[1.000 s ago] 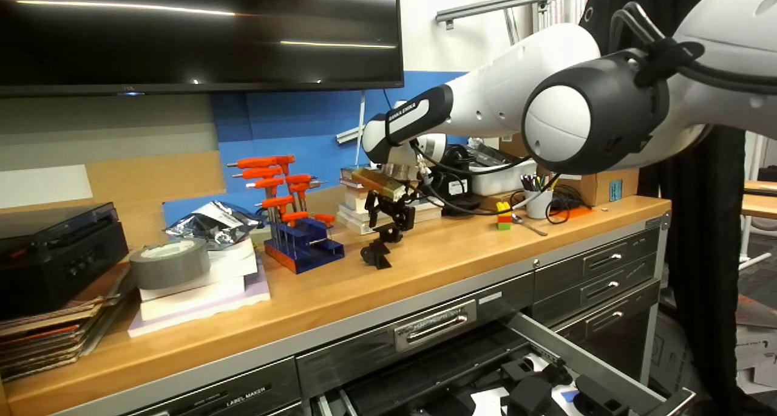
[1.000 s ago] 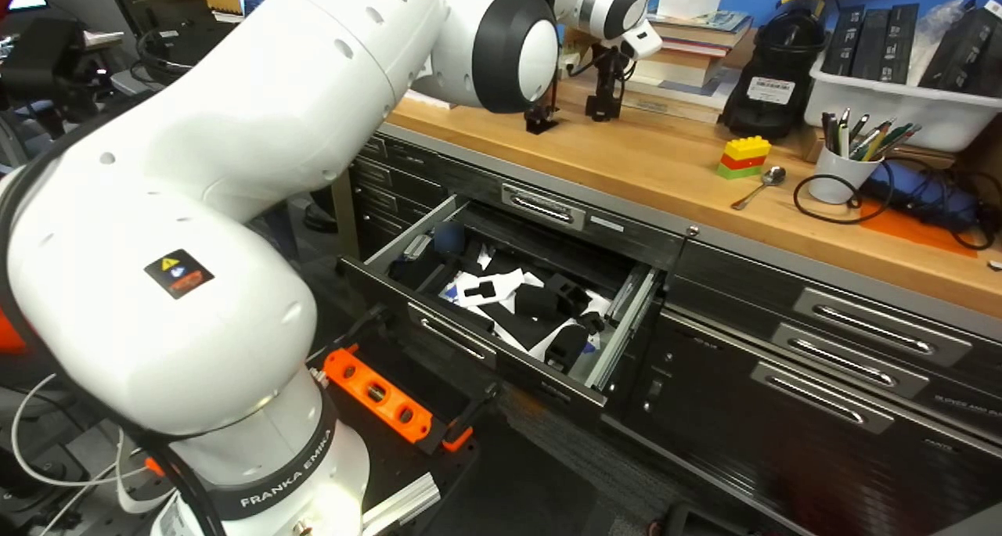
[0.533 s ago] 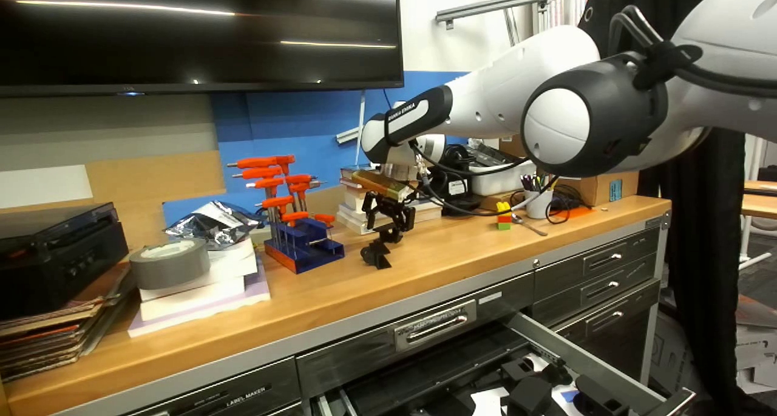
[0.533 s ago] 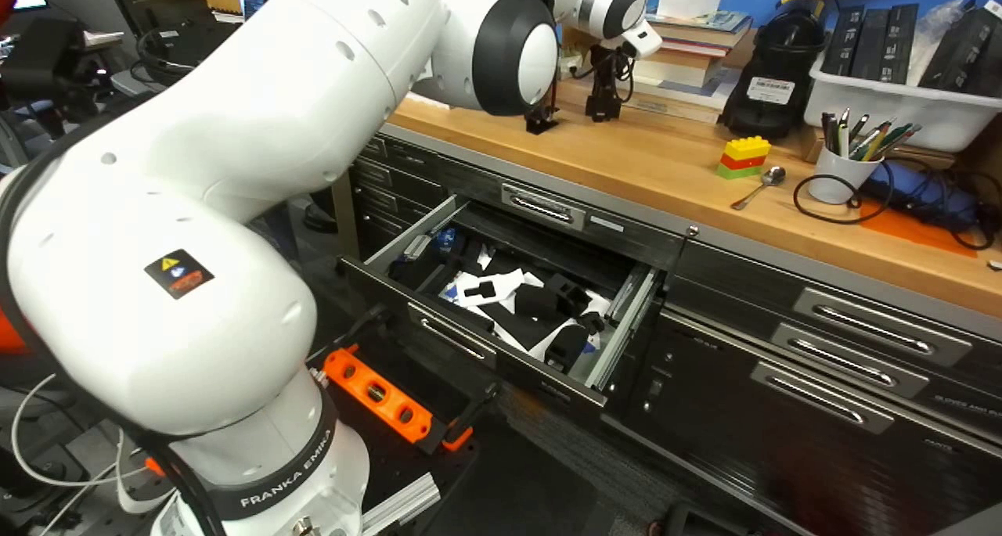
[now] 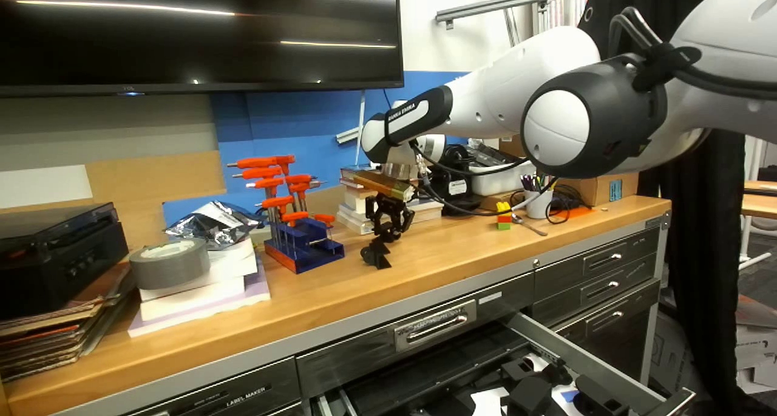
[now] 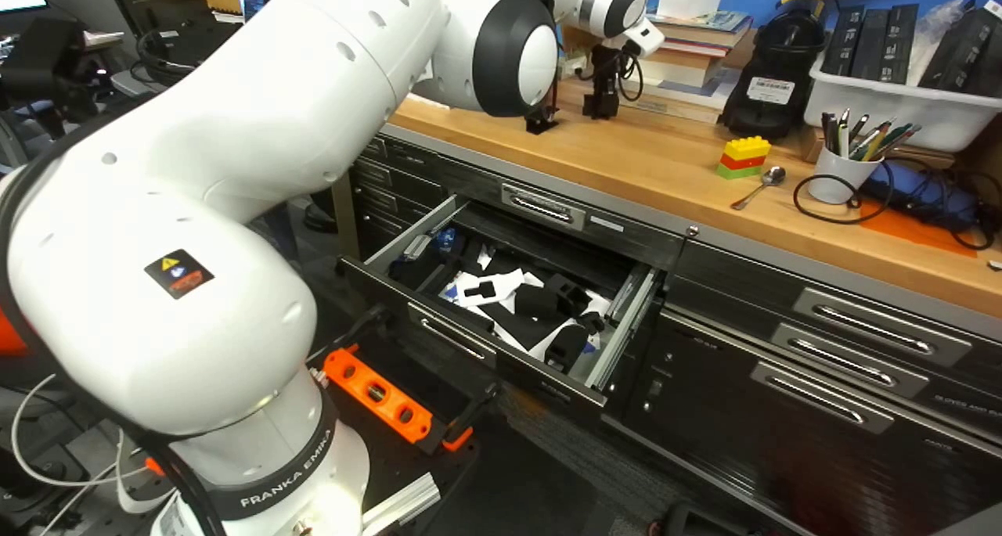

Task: Place the black objects inside the open drawer then close the drawer

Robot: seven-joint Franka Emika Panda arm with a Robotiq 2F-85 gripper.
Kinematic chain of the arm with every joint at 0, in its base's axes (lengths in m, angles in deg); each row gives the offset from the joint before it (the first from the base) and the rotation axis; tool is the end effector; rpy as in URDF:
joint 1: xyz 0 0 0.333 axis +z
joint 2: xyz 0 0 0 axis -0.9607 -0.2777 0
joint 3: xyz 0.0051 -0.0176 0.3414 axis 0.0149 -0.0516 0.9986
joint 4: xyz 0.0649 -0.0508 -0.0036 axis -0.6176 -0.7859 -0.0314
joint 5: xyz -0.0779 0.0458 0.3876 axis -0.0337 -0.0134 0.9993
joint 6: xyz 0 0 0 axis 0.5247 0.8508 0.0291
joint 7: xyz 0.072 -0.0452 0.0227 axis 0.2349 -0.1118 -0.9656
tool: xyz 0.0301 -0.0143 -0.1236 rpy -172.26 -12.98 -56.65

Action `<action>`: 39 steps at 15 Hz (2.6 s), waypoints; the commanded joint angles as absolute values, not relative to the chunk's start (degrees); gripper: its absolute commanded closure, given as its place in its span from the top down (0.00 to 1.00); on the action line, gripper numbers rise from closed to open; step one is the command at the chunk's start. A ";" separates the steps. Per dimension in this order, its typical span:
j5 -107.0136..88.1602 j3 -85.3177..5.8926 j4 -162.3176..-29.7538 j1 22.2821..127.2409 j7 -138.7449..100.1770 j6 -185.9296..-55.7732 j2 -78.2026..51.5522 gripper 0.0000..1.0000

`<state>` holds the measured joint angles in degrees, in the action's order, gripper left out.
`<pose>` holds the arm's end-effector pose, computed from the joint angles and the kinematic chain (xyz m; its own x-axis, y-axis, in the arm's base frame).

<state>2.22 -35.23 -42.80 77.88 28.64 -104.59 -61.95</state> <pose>0.8559 0.0745 0.2845 0.6192 -0.7849 0.0210 -0.7495 -0.5988 -0.2823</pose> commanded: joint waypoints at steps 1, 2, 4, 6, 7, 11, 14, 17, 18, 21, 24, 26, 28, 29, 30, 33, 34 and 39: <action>0.58 -35.87 -40.82 78.08 26.45 -102.48 -62.79 0.16; -0.06 -36.14 -41.60 78.11 25.83 -101.96 -62.23 0.16; -0.66 -36.03 -43.85 77.67 23.63 -100.20 -60.53 0.09; -0.51 -36.07 -46.42 77.19 21.54 -99.20 -58.53 0.13; -0.50 -36.20 -47.84 76.99 20.55 -98.31 -57.44 0.14; -1.07 -37.32 -57.82 75.91 17.29 -94.55 -50.09 0.15; -2.62 -38.68 -65.50 75.88 16.07 -92.78 -44.64 0.14; -3.73 -39.91 -72.81 76.68 14.60 -91.45 -39.39 0.14; -4.20 -40.08 -75.48 76.96 14.22 -91.54 -37.55 0.14; -4.21 -39.98 -83.30 77.52 13.72 -92.69 -32.39 0.14; -4.32 -40.01 -91.30 78.53 14.95 -94.06 -27.31 0.14; -4.72 -40.19 -96.76 79.46 16.63 -95.07 -23.65 0.14; -5.55 -40.36 -102.35 80.37 18.91 -96.61 -20.00 0.14; -6.11 -40.40 -105.16 80.81 20.33 -97.41 -18.27 0.14; -6.58 -40.41 -107.99 81.11 21.93 -98.07 -16.53 0.14; -8.34 -40.08 -116.91 81.64 27.33 -100.84 -11.37 0.14; -9.28 -40.03 -120.04 81.86 29.60 -102.07 -9.76 0.14; -13.26 -38.88 -136.12 81.59 38.92 -110.42 -3.17 0.14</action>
